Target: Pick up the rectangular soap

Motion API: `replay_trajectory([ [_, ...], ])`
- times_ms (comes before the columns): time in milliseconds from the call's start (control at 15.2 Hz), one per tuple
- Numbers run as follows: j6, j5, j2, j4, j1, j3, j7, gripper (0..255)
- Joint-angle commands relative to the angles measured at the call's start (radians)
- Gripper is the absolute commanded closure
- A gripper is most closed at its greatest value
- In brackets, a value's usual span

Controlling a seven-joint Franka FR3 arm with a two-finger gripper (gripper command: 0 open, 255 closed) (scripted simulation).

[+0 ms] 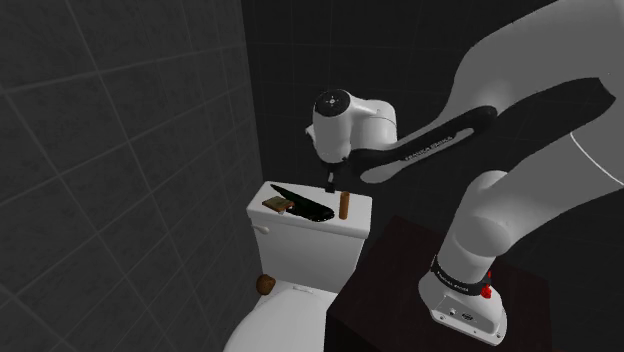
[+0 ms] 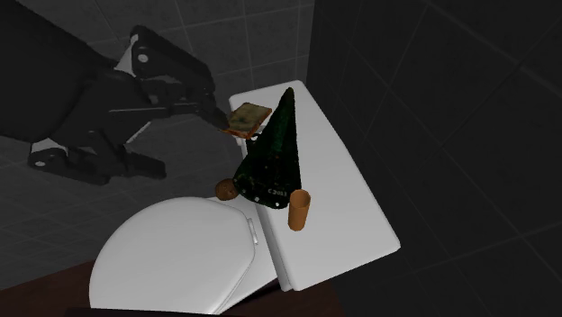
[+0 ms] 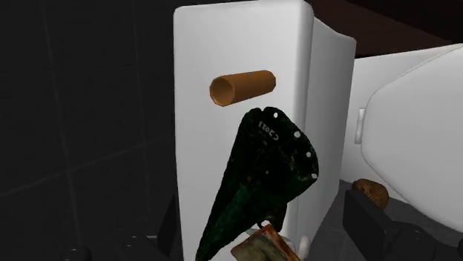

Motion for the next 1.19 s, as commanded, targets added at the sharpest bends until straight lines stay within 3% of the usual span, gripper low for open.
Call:
replay_trajectory([
  [0,0.09,-0.118,0.077,0.001,-0.045,0.065,0.095,0],
  [264,0.188,-0.456,0.255,0.046,-0.182,0.205,0.356,0],
  [396,0.175,-0.658,0.362,0.091,-0.237,0.265,0.508,0],
  [528,0.121,-0.851,0.477,0.143,-0.26,0.302,0.643,0],
  [792,-0.043,-1.161,0.709,0.245,-0.232,0.307,0.819,0],
  [1122,-0.241,-1.448,0.965,0.378,-0.151,0.25,0.908,0],
])
